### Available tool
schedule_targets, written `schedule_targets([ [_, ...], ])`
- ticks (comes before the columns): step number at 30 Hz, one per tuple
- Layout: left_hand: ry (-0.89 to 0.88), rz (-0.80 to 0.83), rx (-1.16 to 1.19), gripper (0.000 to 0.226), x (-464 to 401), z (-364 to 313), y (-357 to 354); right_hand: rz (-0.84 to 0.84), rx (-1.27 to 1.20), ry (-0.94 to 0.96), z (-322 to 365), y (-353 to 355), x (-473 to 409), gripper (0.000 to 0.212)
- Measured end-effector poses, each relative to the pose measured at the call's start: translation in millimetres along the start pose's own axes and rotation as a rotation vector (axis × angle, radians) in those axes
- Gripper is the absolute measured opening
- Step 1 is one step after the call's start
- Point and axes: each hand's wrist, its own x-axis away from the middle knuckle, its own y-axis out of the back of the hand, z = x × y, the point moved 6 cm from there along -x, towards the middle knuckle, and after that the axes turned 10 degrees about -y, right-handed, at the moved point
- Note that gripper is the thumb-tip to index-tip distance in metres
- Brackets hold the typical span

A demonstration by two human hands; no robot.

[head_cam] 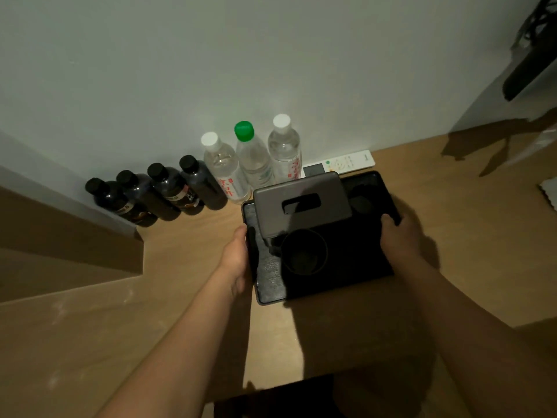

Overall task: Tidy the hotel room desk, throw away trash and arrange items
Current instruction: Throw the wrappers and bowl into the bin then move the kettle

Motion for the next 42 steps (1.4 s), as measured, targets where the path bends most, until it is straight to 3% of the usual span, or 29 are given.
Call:
schedule_targets([
  [2, -0.009, -0.001, 0.024, 0.063, -22, 3, -3, 0.008, 0.012, -0.080, -7, -6, -17, 0.067],
  [5, 0.029, -0.072, -0.007, 0.112, -79, 37, 7, -0.001, 0.077, -0.135, -13, -14, -31, 0.075],
  [6, 0.032, -0.084, 0.008, 0.115, -85, 40, 7, -0.002, 0.112, -0.144, -15, -17, -35, 0.076],
  [12, -0.037, -0.053, 0.066, 0.075, -52, 0, -17, 0.005, 0.182, -0.218, -11, -17, -50, 0.074],
  [16, 0.019, -0.139, 0.074, 0.106, -124, 42, 18, -0.003, 0.147, -0.260, -19, -16, -46, 0.075],
  [20, 0.004, -0.046, 0.127, 0.087, -54, 9, 6, 0.047, 0.032, -0.295, -37, -18, -43, 0.088],
  [22, -0.021, -0.019, 0.139, 0.100, -43, 3, 11, 0.073, -0.062, -0.326, -44, -19, -35, 0.092],
  [26, -0.081, -0.024, 0.143, 0.110, -40, -3, 34, 0.171, -0.316, -0.334, -47, -21, -7, 0.086],
  [29, -0.153, 0.032, 0.125, 0.088, -6, -30, 33, 0.222, -0.412, -0.344, -48, -15, 14, 0.074],
  [31, -0.187, 0.074, 0.105, 0.061, 11, -40, 29, 0.208, -0.449, -0.333, -51, -4, 31, 0.065],
  [33, -0.194, 0.102, 0.100, 0.048, 28, -46, 21, 0.157, -0.486, -0.302, -57, 10, 46, 0.064],
  [38, -0.177, 0.213, 0.070, 0.046, 48, -45, -12, 0.017, -0.589, -0.340, -110, 52, 39, 0.084],
  [42, -0.175, 0.324, 0.019, 0.045, 68, -36, -63, -0.087, -0.652, -0.396, -192, 89, 3, 0.074],
])
